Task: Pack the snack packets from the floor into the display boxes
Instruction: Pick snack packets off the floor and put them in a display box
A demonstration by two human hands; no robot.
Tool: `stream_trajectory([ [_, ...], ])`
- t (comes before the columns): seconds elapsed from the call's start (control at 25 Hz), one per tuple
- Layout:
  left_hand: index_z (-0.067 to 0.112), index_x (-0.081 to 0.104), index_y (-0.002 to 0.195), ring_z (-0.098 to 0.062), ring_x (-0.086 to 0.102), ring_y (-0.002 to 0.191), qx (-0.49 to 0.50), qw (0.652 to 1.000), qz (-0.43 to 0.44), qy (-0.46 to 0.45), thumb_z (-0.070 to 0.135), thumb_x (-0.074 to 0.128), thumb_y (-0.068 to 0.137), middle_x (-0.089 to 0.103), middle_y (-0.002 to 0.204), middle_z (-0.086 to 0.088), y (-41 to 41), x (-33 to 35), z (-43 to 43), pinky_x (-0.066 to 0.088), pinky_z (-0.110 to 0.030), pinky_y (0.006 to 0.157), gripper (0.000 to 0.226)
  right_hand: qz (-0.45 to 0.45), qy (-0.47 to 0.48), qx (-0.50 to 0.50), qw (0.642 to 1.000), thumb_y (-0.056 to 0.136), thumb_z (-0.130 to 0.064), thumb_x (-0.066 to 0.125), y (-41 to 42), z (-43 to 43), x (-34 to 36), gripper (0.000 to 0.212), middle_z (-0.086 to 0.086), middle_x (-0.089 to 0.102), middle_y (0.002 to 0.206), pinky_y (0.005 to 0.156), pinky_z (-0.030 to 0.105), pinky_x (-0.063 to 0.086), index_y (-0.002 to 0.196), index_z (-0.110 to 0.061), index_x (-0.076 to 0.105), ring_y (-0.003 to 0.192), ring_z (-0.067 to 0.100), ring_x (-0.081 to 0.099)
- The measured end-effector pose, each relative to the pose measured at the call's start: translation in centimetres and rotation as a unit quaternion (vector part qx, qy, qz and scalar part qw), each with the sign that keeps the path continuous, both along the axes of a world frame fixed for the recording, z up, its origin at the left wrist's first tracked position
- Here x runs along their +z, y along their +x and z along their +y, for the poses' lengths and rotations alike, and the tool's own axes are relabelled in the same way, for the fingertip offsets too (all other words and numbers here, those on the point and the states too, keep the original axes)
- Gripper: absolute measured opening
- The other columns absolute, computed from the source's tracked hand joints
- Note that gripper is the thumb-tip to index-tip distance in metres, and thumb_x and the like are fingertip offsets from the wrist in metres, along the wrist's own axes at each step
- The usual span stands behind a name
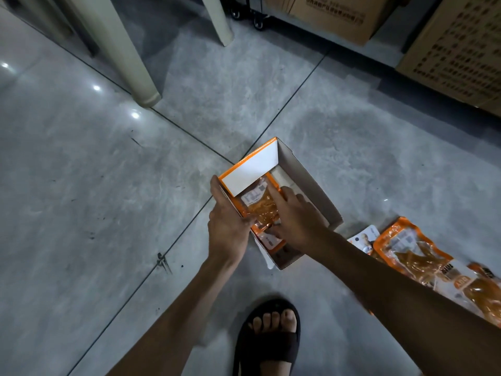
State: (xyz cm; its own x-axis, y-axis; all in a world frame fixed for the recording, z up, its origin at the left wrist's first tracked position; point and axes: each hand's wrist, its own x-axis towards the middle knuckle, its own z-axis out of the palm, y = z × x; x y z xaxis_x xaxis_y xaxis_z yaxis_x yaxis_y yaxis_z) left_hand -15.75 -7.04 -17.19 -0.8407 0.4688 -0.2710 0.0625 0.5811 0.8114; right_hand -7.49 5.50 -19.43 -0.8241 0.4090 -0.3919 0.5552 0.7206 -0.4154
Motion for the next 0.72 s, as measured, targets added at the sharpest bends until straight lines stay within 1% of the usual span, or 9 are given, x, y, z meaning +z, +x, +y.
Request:
stream_trajectory([
  [0.08,0.033,0.007,0.151,-0.017,0.067,0.116,0.001,1.0,0.003,0.0,0.024,0.081,0.08,0.063,0.133,-0.001,-0.1,-0.1,-0.1,0.063,-0.037,0.081,0.103,-0.005,0.009,-0.006,1.0,0.074,-0.047,0.077,-0.4,-0.1,0.2,0.106,0.008,0.034,0.151,0.106,0.047,0.039,0.154,-0.025,0.011,0.135,0.03,0.039],
  [0.2,0.034,0.013,0.149,-0.024,0.068,0.113,0.003,1.0,0.02,-0.019,0.049,0.08,0.074,0.06,0.136,-0.003,0.1,0.0,0.0,0.062,-0.05,0.077,0.102,0.012,0.005,0.0,1.0,0.074,-0.047,0.078,0.2,0.3,1.3,0.101,0.009,0.034,0.151,0.108,0.047,0.036,0.152,-0.026,0.018,0.137,0.032,0.036],
  [0.28,0.023,0.014,0.153,-0.031,0.066,0.111,0.011,0.991,0.082,-0.106,0.059,0.076,0.074,0.048,0.142,-0.011,0.6,1.1,0.5,0.061,-0.053,0.075,0.106,0.066,0.014,-0.015,0.998,0.077,-0.038,0.078,1.6,1.0,2.6,0.084,0.009,0.041,0.145,0.107,0.044,0.039,0.146,-0.023,0.034,0.134,0.029,0.041],
  [0.36,0.014,0.018,0.152,-0.036,0.063,0.111,0.028,0.976,0.144,-0.159,0.055,0.074,0.077,0.037,0.145,-0.016,1.0,2.5,1.4,0.06,-0.052,0.076,0.103,0.155,0.017,-0.054,0.986,0.08,-0.022,0.076,4.0,2.3,3.9,0.054,0.008,0.052,0.134,0.101,0.038,0.047,0.13,-0.016,0.056,0.122,0.026,0.051],
  [0.44,0.011,0.025,0.149,-0.036,0.06,0.113,0.024,0.973,0.191,-0.13,0.039,0.078,0.079,0.036,0.143,-0.017,1.4,4.1,2.2,0.059,-0.053,0.08,0.092,0.23,0.012,-0.11,0.967,0.083,-0.013,0.068,7.3,4.1,5.1,0.029,0.008,0.06,0.118,0.092,0.031,0.048,0.112,-0.012,0.067,0.108,0.024,0.058],
  [0.48,0.01,0.03,0.146,-0.035,0.058,0.114,0.009,0.971,0.215,-0.104,0.031,0.078,0.079,0.038,0.14,-0.016,1.9,4.8,2.8,0.057,-0.053,0.084,0.085,0.246,0.017,-0.143,0.959,0.084,-0.011,0.066,9.5,5.1,5.5,0.024,0.006,0.062,0.112,0.089,0.029,0.048,0.107,-0.012,0.069,0.103,0.023,0.06],
  [0.6,0.012,0.046,0.132,-0.029,0.055,0.114,-0.1,0.97,0.22,-0.032,0.016,0.072,0.081,0.05,0.13,-0.01,4.8,6.7,5.2,0.052,-0.045,0.09,0.057,0.179,0.025,-0.264,0.947,0.082,-0.009,0.072,17.1,8.2,5.7,0.025,0.005,0.065,0.107,0.082,0.025,0.044,0.106,-0.014,0.069,0.097,0.021,0.064],
  [0.64,0.015,0.05,0.128,-0.024,0.057,0.11,-0.153,0.969,0.195,-0.019,0.014,0.07,0.082,0.055,0.126,-0.005,6.1,7.2,6.2,0.05,-0.039,0.09,0.05,0.123,0.025,-0.297,0.947,0.08,-0.015,0.076,19.7,9.0,5.1,0.032,0.008,0.065,0.11,0.082,0.026,0.043,0.111,-0.015,0.068,0.101,0.025,0.064],
  [0.72,0.02,0.054,0.125,-0.014,0.062,0.097,-0.261,0.956,0.132,-0.011,0.019,0.068,0.086,0.063,0.119,0.004,8.5,7.7,8.0,0.05,-0.031,0.084,0.041,-0.01,0.02,-0.32,0.947,0.074,-0.031,0.082,24.0,9.9,3.6,0.059,0.012,0.06,0.124,0.089,0.033,0.045,0.126,-0.015,0.06,0.113,0.032,0.059],
])
